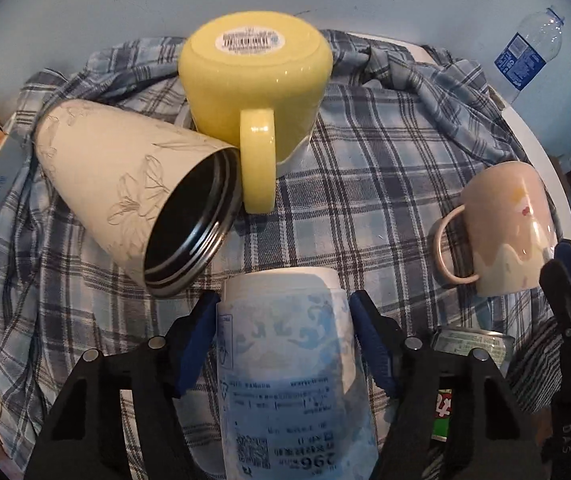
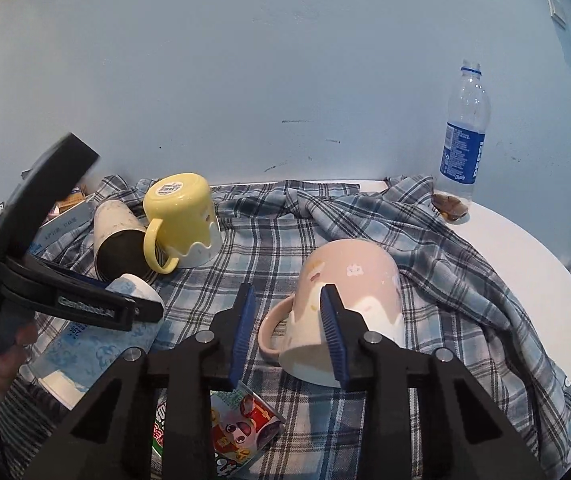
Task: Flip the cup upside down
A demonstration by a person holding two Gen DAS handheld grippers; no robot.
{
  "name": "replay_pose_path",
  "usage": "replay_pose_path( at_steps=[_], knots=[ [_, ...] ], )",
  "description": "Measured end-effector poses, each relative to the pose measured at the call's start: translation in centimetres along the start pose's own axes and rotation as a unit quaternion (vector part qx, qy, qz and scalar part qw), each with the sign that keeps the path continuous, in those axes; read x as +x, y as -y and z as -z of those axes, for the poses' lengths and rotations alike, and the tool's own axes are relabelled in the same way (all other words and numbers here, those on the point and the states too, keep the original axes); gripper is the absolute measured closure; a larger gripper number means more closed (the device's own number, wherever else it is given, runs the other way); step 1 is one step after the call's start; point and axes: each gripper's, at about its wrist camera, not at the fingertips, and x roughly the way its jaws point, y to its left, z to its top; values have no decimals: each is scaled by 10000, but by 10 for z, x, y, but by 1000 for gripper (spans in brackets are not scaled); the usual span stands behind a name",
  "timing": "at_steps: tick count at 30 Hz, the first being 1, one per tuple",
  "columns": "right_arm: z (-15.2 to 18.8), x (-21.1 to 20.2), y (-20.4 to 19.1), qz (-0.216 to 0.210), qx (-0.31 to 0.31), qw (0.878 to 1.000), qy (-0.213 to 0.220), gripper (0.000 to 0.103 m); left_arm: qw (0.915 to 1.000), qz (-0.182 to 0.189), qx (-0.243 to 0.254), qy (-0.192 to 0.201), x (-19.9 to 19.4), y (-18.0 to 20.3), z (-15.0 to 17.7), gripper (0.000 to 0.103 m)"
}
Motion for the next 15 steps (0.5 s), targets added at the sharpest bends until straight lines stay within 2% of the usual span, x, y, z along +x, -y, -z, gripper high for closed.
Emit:
replay_pose_path(
  at_steps=[3, 7, 11, 15],
  knots=[
    [0, 1, 0, -50, 13, 10000, -10, 70, 10000, 30, -83, -20, 2, -2, -4, 35],
    [1, 3, 1, -47, 70, 10000, -36, 70, 9998, 45, -54, 194, -8, 1, -2, 35],
    [0, 0, 4, 7, 135, 9999, 33, 70, 9973, 8, -18, 736, -35, 9, 6, 35],
    [0, -1, 6, 40, 180, 9998, 78, 70, 9901, -133, 194, 1384, -67, 20, 20, 36]
  ],
)
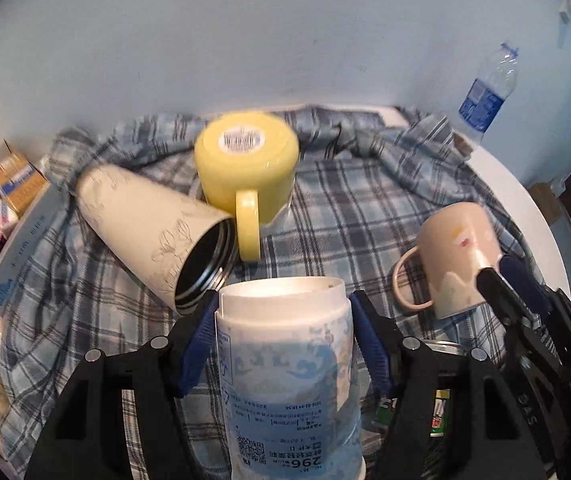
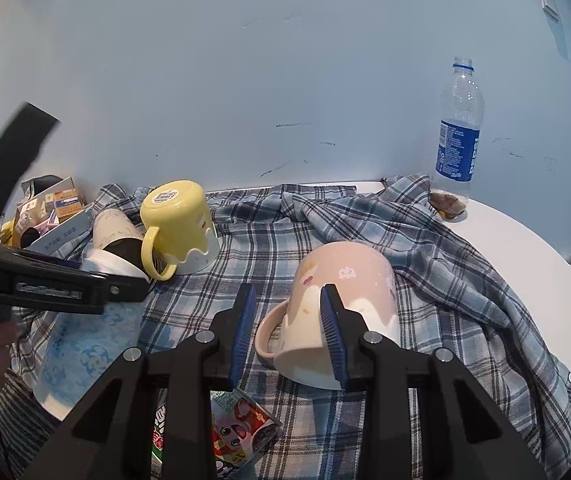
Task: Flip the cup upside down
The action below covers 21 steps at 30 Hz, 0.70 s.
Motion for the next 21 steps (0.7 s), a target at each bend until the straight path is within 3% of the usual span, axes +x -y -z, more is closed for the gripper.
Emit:
replay_pose_path(
  at_steps=[7, 13, 21],
  knots=[
    [-3, -15, 0, -159, 36, 9991, 385, 70, 9920, -297, 465, 1132, -45, 20, 23, 36],
    [-3, -16, -3, -124, -15, 9990, 439, 70, 9808, -391, 646, 1797, -59, 26, 44, 36],
    [-3, -12, 3, -118, 120, 9993, 348, 70, 9774, -249, 546, 2027, -59, 21, 52, 36]
  ],
)
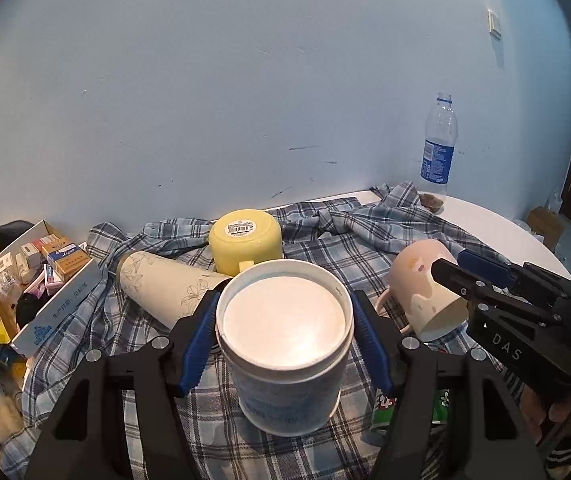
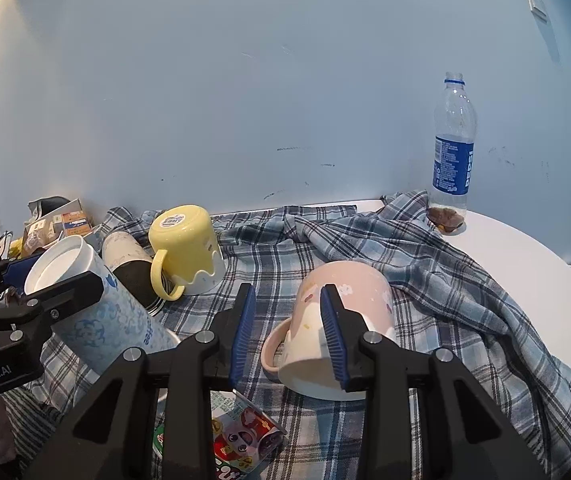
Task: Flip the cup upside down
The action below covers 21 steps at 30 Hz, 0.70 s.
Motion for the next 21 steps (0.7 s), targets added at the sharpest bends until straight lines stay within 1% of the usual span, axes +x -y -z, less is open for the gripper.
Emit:
replay_pose_path(
  at_steps=[6, 9, 10, 11, 13, 14, 17, 21],
  knots=[
    [0, 0, 1, -6, 37, 10000, 19, 70, 10000, 82, -12, 17, 3, -2, 7, 36],
    [0, -1, 1, 0, 32, 10000, 22, 70, 9996, 120, -92, 243, -3, -5, 8, 35],
    [0, -1, 1, -6, 36, 10000, 29, 70, 9993, 120, -94, 339, -6, -5, 7, 24],
    [0, -1, 1, -18, 42, 10000, 44, 70, 9989, 75, -87, 464, -11, -6, 6, 9],
    [0, -3, 2, -34, 53, 9999, 88, 70, 9969, -30, -52, 780, -21, -7, 5, 0],
    [0, -4, 3, -45, 51, 9999, 104, 70, 9953, -85, 4, 961, -28, -6, 4, 0],
    [0, -6, 2, -71, 62, 9999, 138, 70, 9925, -242, 120, 1192, -40, -6, 3, 0],
    [-1, -13, 2, -190, 80, 9994, 266, 70, 9850, -370, 93, 1682, -59, -13, 10, 0]
  ],
)
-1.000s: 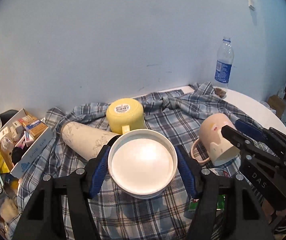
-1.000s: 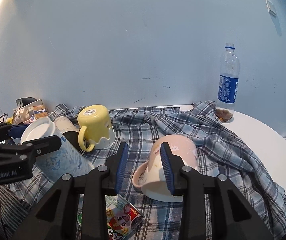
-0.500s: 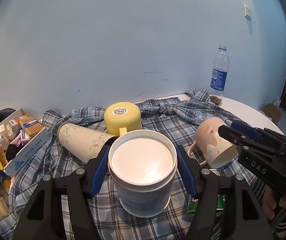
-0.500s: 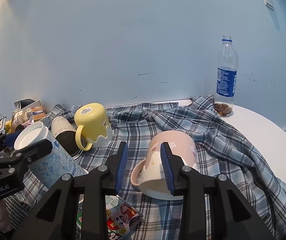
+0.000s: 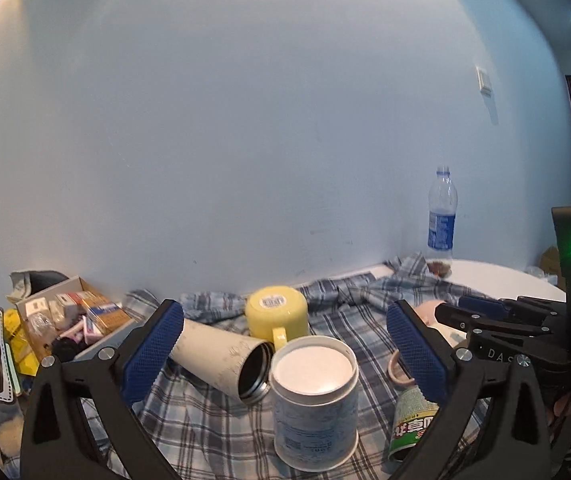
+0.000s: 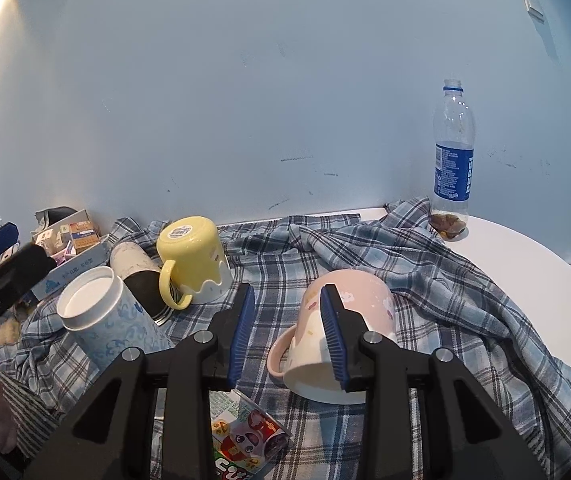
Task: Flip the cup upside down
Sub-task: 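Set the paper cup rim-down on the cloth and open the left gripper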
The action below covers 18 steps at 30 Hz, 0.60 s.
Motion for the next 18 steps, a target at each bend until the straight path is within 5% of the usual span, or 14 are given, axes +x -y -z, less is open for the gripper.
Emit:
replay_pose_path(
  at_steps=[6, 9, 13, 18],
  knots=[
    [-3, -15, -9, -511, 7, 9987, 60, 66, 9988, -21, -426, 250, -26, -24, 2, 0],
    [-2, -25, -15, -786, 62, 9968, 152, 52, 9979, -89, -454, 447, -37, -32, 3, 0],
    [1, -38, -19, -755, 150, 9958, 500, 14, 9977, -316, -368, 464, -37, -38, 11, 0],
    [5, -49, -27, -502, -87, 9934, 1025, 0, 9945, -302, -650, 763, -42, -52, 28, 0]
  ],
)
